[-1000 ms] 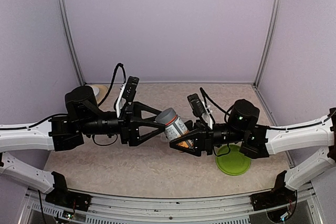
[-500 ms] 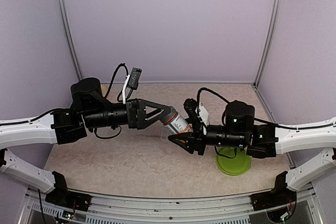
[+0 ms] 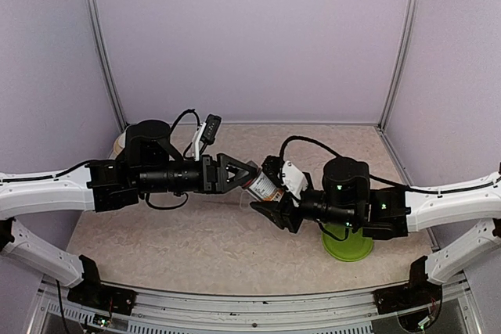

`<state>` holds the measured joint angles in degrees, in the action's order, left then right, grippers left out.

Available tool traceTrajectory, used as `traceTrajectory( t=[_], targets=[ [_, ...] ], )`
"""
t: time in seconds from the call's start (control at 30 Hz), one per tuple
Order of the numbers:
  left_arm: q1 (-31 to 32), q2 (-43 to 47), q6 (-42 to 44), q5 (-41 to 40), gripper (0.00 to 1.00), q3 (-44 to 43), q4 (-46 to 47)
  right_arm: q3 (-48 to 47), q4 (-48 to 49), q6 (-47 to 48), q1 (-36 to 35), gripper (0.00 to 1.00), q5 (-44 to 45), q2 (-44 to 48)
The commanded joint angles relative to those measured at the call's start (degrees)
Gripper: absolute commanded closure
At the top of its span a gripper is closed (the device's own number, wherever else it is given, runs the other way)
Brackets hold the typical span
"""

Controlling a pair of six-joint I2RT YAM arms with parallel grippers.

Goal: Sort the pills into containers
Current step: Screw the lid of the pill bottle onto the pill bottle.

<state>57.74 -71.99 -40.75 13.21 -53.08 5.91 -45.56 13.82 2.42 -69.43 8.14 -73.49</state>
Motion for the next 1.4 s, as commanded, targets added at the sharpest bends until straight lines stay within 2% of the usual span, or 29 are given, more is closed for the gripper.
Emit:
traceTrajectory(
  t=[0.0, 0.17, 0.37, 0.53, 0.8, 0.97, 1.1, 1.13, 1.2, 1.27, 1.3, 1.37],
  targets=[
    [-1.14, 0.07, -0.65, 0.06, 0.31, -0.54, 1.25, -2.58, -0.27, 1.88, -0.71, 1.00, 2.82, -1.35],
    [-1.55, -0.11, -0.73, 2.07, 0.49, 0.12, 3.15, -2.43, -0.01, 2.07, -0.71, 1.00, 3.25, -1.56],
    [-1.52, -1.40, -0.23, 6.47, 0.59, 0.14, 5.63, -2.56, 0.85, 1.03, -0.71, 1.00, 2.48, -1.37],
    [-1.41, -1.86, 2.51, 9.51, 0.73, 0.08, 7.50, -2.47, 0.95, -0.88, -0.71, 1.00, -0.01, -0.85],
    [-0.44, 0.10, 10.94, 13.02, 0.95, 2.02, 11.25, -0.36, 3.09, -11.71, 1.68, 1.00, -13.91, 3.70],
    [0.90, 2.12, 15.74, 15.86, 1.00, 2.92, 13.98, 0.99, 5.43, -20.40, 3.68, 1.00, -22.82, 6.00],
    [1.76, 2.23, 17.85, 15.08, 1.00, 1.93, 11.90, 0.74, 5.61, -23.54, 3.95, 1.00, -25.38, 6.25],
    [1.70, 2.08, 17.66, 14.49, 0.96, 1.73, 11.38, 0.78, 5.53, -23.62, 3.95, 1.00, -25.22, 6.25],
    [1.48, 2.16, 16.61, 12.41, 0.73, 1.78, 10.90, 0.82, 4.76, -22.99, 3.95, 1.00, -23.70, 6.21],
    [0.98, 2.31, 15.35, 11.15, 0.55, 1.85, 10.53, 0.90, 3.74, -21.96, 3.95, 1.00, -21.97, 5.98],
    [0.67, 2.37, 14.75, 10.41, 0.49, 1.84, 10.27, 1.03, 3.63, -21.56, 3.95, 1.00, -21.50, 5.88],
    [-0.03, 2.60, 13.67, 9.94, 0.44, 2.14, 10.27, 1.26, 3.80, -20.78, 3.95, 1.00, -21.09, 5.45]
  ],
)
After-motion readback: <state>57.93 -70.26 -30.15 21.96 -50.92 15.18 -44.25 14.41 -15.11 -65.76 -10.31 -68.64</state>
